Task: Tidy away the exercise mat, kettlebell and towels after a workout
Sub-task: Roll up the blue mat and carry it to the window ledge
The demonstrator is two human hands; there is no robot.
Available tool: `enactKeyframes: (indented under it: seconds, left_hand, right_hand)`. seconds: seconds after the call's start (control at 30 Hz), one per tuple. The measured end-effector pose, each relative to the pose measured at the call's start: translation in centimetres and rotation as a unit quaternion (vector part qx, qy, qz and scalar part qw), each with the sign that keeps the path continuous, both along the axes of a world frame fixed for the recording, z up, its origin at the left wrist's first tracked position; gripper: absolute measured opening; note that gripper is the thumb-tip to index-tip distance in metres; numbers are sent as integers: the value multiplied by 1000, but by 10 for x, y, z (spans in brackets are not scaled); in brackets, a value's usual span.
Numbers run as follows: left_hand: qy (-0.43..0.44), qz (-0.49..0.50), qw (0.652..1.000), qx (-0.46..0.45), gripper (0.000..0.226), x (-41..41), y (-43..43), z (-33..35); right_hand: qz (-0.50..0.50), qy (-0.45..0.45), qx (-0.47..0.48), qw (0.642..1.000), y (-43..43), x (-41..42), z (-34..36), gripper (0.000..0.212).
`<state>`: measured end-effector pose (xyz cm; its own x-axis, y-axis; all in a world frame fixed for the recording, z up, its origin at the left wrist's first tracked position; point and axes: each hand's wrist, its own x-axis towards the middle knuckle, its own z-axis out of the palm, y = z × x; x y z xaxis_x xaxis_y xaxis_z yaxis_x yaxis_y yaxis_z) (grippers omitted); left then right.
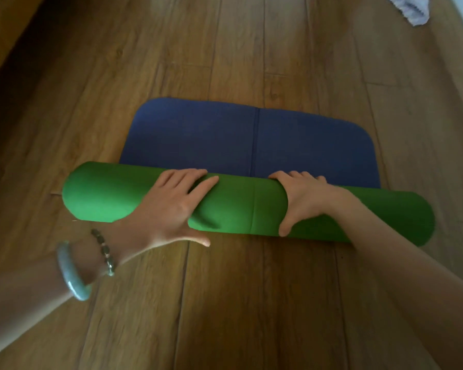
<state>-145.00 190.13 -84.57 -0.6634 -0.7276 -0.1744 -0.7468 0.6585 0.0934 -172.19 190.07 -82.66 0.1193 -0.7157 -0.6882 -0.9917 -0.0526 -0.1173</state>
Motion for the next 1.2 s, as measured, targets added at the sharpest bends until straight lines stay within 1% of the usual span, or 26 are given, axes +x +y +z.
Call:
enactKeyframes:
  seconds: [0.07, 0.13, 0.17, 0.23, 0.3, 0.37, 0.47, 0.53, 0.57, 0.67, 0.7, 0.77, 0.83, 0.9, 0.97, 1.07, 1.13, 1.2]
  left_hand:
    - [-49, -11, 998, -31, 137, -6, 3, -7]
    - [-52, -11, 997, -55, 144, -11, -2, -13]
    - [-45, -12, 997, -64, 142, -11, -5, -17]
    - [-36, -16, 997, -68, 134, -13, -12, -18]
    - [-59, -22, 997, -37, 127, -17, -25, -10]
    - [-82, -23, 996, 12, 121, -22, -47, -2]
    - [-90, -19, 992, 82, 118, -30, -76, 9]
    - [-91, -14, 991, 92, 118, -31, -82, 10]
    - [-84, -13, 993, 76, 118, -31, -80, 10]
    - [1, -19, 1000, -17, 114, -28, -63, 5]
    - [11, -12, 999, -34, 116, -28, -56, 2]
    - [-32, 3, 998, -56, 129, -31, -47, -5]
    - [-71, 13, 994, -82, 136, -35, -50, -13]
    - [-60, 18, 993, -102, 131, -38, -58, -18]
    - [-52, 9, 993, -105, 125, -40, -67, -17]
    - [-65, 3, 994, -84, 122, -42, -79, -13]
    - [-69, -1, 995, -70, 121, -45, -85, -10]
    - [-70, -1, 996, -56, 120, -48, -89, -9]
  right_hand:
    - [-22, -23, 50, 998, -14, -1, 5, 118]
    - [-39, -37, 80, 995, -22, -2, 8, 118]
    - [-39, -29, 76, 996, -23, -2, 9, 119]
    - [-21, 11, 31, 999, -15, -1, 10, 124]
    - [8, 48, -58, 997, 6, 2, 6, 129]
    - [23, 60, -141, 988, 28, 6, 0, 133]
    - [7, 69, -193, 979, 35, 7, -11, 136]
    - [-9, 67, -209, 975, 27, 6, -17, 134]
    - [-13, 61, -215, 975, 21, 5, -19, 132]
    - [-11, 39, -208, 977, 2, -1, -18, 125]
    - [-11, 34, -196, 980, -5, -3, -17, 123]
    - [-12, 25, -161, 987, -19, -6, -12, 123]
    - [-21, 16, -123, 992, -33, -8, -7, 124]
    - [-35, 14, -93, 995, -44, -9, -2, 125]
    - [-35, 20, -83, 996, -48, -7, 2, 129]
    - [-6, 14, -124, 992, -36, -4, -2, 136]
    - [23, 40, -174, 984, -26, -3, -8, 137]
    - [29, 67, -224, 972, -22, -3, -14, 133]
